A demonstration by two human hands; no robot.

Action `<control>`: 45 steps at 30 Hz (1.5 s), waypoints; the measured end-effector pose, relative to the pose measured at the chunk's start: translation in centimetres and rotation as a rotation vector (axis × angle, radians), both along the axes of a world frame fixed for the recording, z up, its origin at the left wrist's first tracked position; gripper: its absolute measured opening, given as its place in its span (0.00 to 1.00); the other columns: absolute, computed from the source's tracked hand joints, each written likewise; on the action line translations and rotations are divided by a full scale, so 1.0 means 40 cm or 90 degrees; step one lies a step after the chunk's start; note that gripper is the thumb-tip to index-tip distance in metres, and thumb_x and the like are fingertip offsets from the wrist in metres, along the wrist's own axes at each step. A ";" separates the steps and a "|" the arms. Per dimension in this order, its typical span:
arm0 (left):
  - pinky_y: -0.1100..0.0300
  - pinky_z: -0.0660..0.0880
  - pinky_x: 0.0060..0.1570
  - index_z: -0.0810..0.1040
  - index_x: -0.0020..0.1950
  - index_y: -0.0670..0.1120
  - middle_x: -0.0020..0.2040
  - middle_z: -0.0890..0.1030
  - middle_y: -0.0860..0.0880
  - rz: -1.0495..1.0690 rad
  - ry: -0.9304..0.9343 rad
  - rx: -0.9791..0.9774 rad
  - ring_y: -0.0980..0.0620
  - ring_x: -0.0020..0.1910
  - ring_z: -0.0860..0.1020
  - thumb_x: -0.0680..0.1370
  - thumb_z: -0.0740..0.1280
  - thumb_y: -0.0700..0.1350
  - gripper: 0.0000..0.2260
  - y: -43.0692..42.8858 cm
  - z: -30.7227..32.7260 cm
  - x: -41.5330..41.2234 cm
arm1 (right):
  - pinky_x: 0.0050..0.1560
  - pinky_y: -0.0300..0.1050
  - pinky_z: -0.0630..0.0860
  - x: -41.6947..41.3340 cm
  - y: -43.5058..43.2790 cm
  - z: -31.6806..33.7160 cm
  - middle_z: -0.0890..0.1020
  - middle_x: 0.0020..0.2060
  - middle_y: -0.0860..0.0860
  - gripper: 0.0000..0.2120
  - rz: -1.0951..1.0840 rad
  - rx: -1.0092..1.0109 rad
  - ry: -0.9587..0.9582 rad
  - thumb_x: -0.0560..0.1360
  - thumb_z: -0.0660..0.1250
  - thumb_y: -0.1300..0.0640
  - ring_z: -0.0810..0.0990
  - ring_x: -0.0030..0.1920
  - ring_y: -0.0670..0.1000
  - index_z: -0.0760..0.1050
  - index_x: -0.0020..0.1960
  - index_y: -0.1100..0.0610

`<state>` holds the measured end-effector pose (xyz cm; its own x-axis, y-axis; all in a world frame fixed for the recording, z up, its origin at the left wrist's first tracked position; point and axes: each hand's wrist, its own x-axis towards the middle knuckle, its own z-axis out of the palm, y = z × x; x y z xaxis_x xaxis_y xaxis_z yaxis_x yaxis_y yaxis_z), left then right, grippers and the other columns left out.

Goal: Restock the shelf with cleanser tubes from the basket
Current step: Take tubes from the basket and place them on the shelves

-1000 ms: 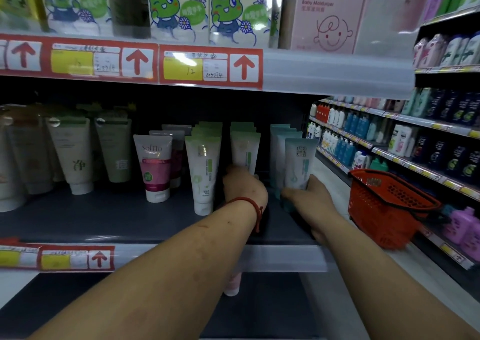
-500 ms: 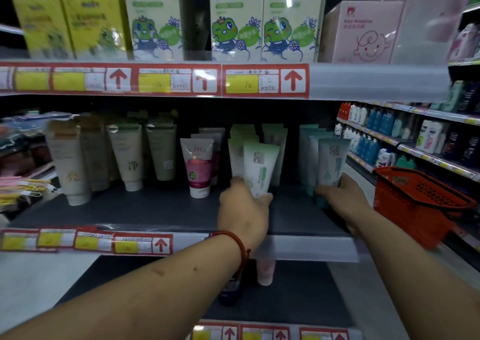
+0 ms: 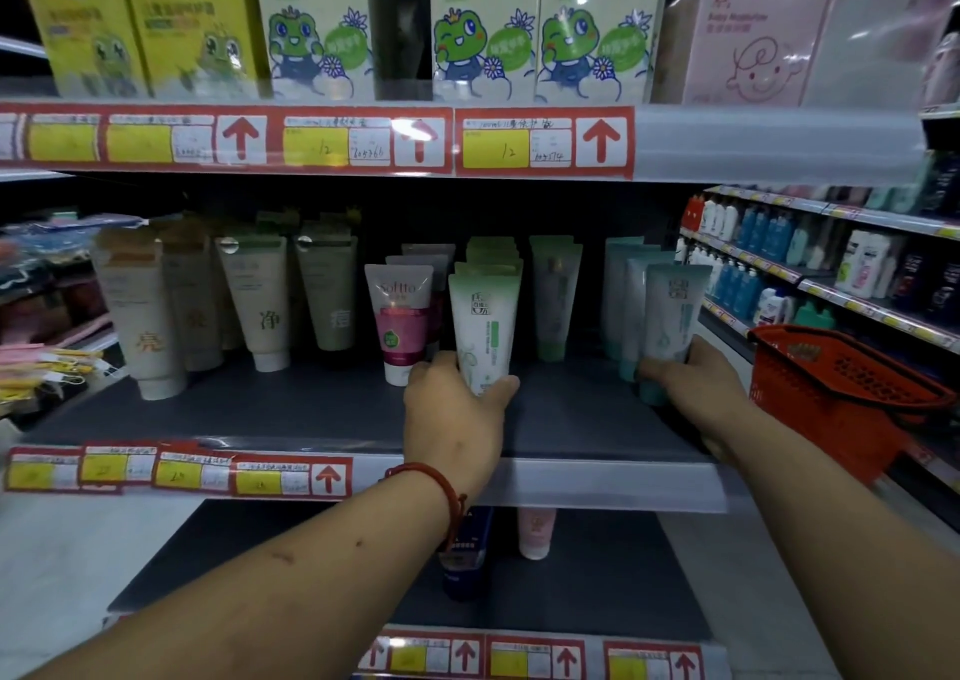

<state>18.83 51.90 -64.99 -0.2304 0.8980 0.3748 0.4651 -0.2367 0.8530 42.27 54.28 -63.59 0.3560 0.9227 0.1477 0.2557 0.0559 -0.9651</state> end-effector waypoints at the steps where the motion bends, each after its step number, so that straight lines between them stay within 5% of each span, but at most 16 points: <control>1: 0.52 0.81 0.53 0.81 0.61 0.47 0.57 0.81 0.47 -0.005 0.006 0.003 0.50 0.51 0.81 0.74 0.76 0.53 0.18 0.001 -0.002 -0.004 | 0.50 0.44 0.77 0.000 0.001 -0.001 0.81 0.57 0.56 0.21 -0.005 0.000 -0.003 0.74 0.71 0.67 0.79 0.54 0.56 0.74 0.66 0.60; 7: 0.51 0.82 0.51 0.80 0.60 0.48 0.55 0.82 0.49 -0.044 0.083 0.027 0.51 0.51 0.81 0.73 0.76 0.57 0.21 -0.014 -0.012 0.033 | 0.54 0.48 0.75 -0.004 -0.003 0.002 0.81 0.57 0.56 0.20 -0.009 0.003 -0.004 0.74 0.71 0.66 0.79 0.55 0.56 0.74 0.65 0.58; 13: 0.51 0.81 0.53 0.77 0.59 0.44 0.55 0.82 0.47 -0.075 0.066 -0.016 0.48 0.54 0.82 0.74 0.76 0.51 0.19 0.016 0.021 0.161 | 0.38 0.38 0.73 -0.002 0.003 -0.001 0.81 0.46 0.51 0.13 -0.014 0.025 -0.004 0.75 0.70 0.68 0.78 0.43 0.46 0.74 0.55 0.55; 23: 0.58 0.75 0.47 0.74 0.62 0.39 0.62 0.80 0.42 0.006 0.084 -0.087 0.42 0.58 0.81 0.78 0.73 0.49 0.19 0.148 0.049 0.253 | 0.42 0.39 0.76 0.020 0.036 -0.028 0.81 0.51 0.54 0.16 -0.011 0.027 0.010 0.74 0.71 0.65 0.79 0.46 0.48 0.74 0.61 0.58; 28: 0.55 0.77 0.51 0.73 0.64 0.39 0.63 0.80 0.41 0.032 0.108 -0.091 0.40 0.60 0.80 0.79 0.72 0.49 0.20 0.179 0.047 0.256 | 0.53 0.49 0.80 0.024 0.046 -0.035 0.83 0.53 0.54 0.18 -0.019 0.023 0.005 0.72 0.72 0.63 0.82 0.51 0.53 0.75 0.61 0.57; 45: 0.53 0.78 0.49 0.72 0.64 0.39 0.61 0.79 0.41 0.063 0.139 -0.097 0.42 0.59 0.80 0.81 0.68 0.52 0.20 0.203 0.029 0.280 | 0.52 0.51 0.81 0.025 0.048 -0.036 0.84 0.51 0.54 0.18 -0.021 0.005 0.001 0.71 0.72 0.63 0.83 0.49 0.52 0.76 0.60 0.57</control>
